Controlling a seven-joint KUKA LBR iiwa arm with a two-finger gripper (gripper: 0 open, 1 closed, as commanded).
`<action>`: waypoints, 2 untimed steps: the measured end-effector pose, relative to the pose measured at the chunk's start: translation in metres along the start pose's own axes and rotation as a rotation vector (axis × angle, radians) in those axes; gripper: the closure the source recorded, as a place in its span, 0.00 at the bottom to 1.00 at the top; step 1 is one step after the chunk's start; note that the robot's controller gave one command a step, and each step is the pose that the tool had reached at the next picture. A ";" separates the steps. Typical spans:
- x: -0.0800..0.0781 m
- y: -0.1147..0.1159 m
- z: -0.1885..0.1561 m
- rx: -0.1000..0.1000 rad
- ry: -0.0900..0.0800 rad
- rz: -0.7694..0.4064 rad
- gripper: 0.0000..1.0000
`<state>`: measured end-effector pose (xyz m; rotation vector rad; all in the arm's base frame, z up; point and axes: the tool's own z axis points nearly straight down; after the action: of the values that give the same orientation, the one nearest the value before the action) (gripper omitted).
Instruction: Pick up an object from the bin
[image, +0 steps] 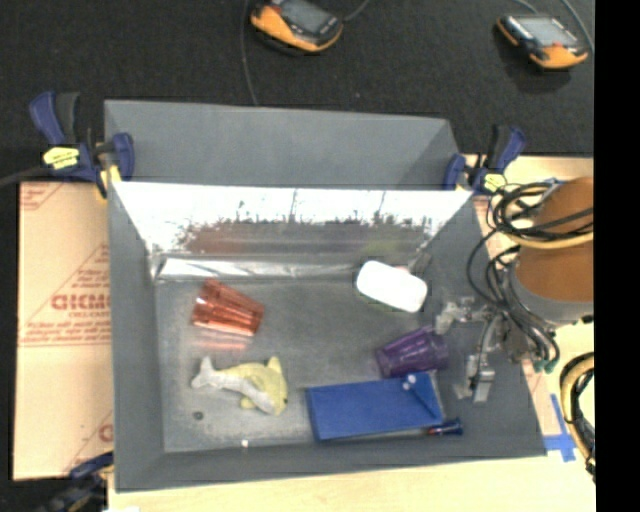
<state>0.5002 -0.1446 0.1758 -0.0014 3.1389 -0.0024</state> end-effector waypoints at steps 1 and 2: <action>-0.013 0.015 0.015 0.002 -0.002 -0.138 0.00; -0.031 0.041 0.036 0.000 -0.002 -0.187 0.00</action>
Offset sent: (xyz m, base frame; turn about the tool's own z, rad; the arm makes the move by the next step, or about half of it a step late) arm 0.0467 0.0644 -0.0529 -0.0235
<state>0.5315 -0.1037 0.1397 -0.2936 3.1234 -0.0021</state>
